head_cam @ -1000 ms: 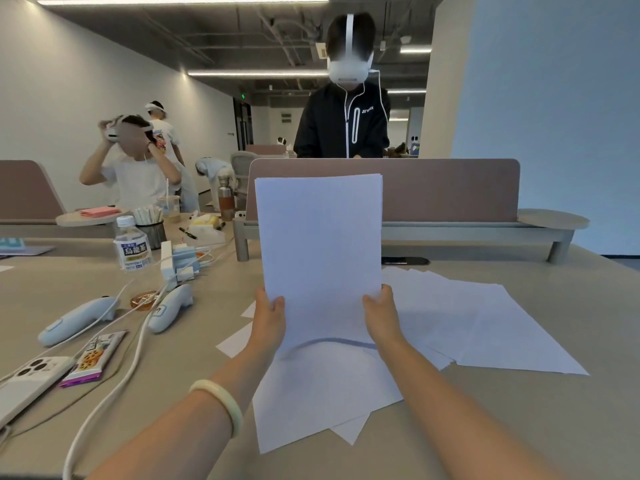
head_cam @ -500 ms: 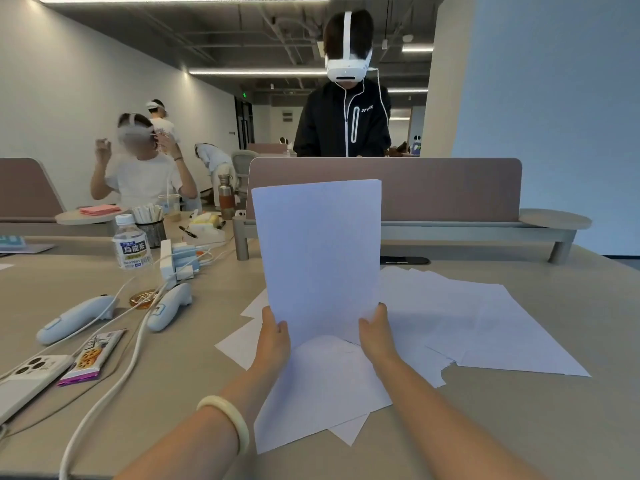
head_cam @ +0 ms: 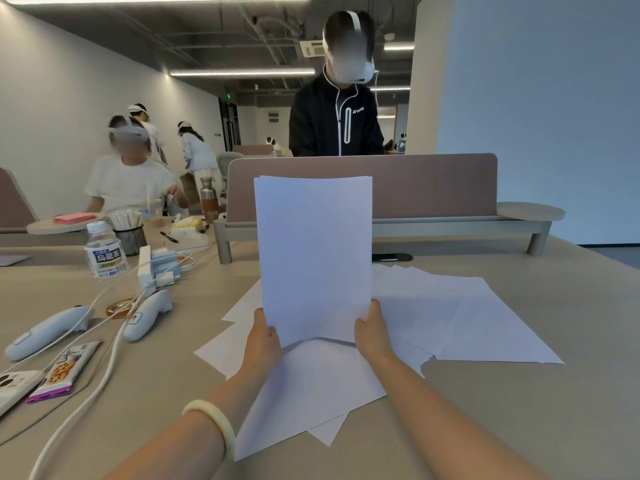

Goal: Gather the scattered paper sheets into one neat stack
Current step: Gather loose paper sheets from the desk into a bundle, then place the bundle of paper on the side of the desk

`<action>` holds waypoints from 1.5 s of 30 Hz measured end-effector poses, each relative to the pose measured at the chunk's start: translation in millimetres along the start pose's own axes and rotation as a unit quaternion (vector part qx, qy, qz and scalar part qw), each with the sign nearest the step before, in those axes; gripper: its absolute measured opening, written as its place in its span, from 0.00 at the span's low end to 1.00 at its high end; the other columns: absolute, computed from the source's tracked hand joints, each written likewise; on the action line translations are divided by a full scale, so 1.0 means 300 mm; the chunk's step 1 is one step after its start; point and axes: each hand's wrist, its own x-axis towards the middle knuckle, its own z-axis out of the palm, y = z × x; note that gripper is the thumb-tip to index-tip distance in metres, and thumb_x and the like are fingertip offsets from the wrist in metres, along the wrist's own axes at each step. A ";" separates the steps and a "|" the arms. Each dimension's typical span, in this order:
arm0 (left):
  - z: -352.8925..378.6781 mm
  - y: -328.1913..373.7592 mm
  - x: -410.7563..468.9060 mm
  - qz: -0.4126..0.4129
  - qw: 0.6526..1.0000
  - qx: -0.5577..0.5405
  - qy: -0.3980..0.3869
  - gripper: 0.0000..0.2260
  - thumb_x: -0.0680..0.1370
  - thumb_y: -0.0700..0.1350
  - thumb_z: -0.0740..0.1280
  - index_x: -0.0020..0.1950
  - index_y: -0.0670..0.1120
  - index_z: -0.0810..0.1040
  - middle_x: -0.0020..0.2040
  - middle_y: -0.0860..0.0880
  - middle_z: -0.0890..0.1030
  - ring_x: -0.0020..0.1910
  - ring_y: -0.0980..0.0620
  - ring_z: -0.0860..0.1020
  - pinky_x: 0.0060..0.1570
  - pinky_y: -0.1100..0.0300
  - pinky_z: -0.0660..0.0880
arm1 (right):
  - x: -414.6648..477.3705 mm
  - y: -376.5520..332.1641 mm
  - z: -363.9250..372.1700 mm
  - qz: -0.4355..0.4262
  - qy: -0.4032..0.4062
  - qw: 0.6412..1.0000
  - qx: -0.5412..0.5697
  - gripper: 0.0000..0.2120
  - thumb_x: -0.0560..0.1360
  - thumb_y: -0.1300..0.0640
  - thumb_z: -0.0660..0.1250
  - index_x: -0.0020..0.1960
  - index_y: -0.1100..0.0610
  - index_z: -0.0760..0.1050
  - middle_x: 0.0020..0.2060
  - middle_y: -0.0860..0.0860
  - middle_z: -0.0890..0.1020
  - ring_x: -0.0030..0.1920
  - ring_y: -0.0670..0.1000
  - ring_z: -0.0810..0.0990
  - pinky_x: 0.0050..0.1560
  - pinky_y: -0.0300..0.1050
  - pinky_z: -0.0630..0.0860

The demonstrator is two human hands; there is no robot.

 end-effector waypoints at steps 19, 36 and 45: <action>0.857 0.448 -0.224 0.101 0.962 -0.049 -0.250 0.21 0.76 0.33 0.55 0.69 0.44 0.65 0.63 0.47 0.74 0.54 0.51 0.71 0.53 0.58 0.70 | -0.021 0.210 -1.076 0.055 0.241 0.957 -0.151 0.21 0.74 0.70 0.55 0.66 0.60 0.65 0.59 0.59 0.75 0.56 0.60 0.76 0.48 0.43 0.70; 1.388 0.623 -0.463 0.156 0.891 0.127 -0.408 0.29 0.80 0.46 0.58 0.78 0.50 0.48 0.76 0.50 0.60 0.73 0.48 0.64 0.67 0.57 0.66 | -0.017 0.460 -1.604 0.168 0.249 0.855 -0.424 0.21 0.75 0.69 0.54 0.66 0.57 0.65 0.63 0.56 0.70 0.63 0.59 0.71 0.64 0.52 0.68; 1.428 0.617 -0.478 0.353 0.836 0.307 -0.287 0.07 0.78 0.49 0.53 0.47 0.48 0.67 0.44 0.48 0.73 0.51 0.49 0.72 0.49 0.58 0.62 | 0.044 0.569 -1.630 0.190 0.224 0.806 -0.514 0.25 0.76 0.67 0.50 0.73 0.57 0.57 0.67 0.55 0.69 0.66 0.57 0.66 0.66 0.51 0.64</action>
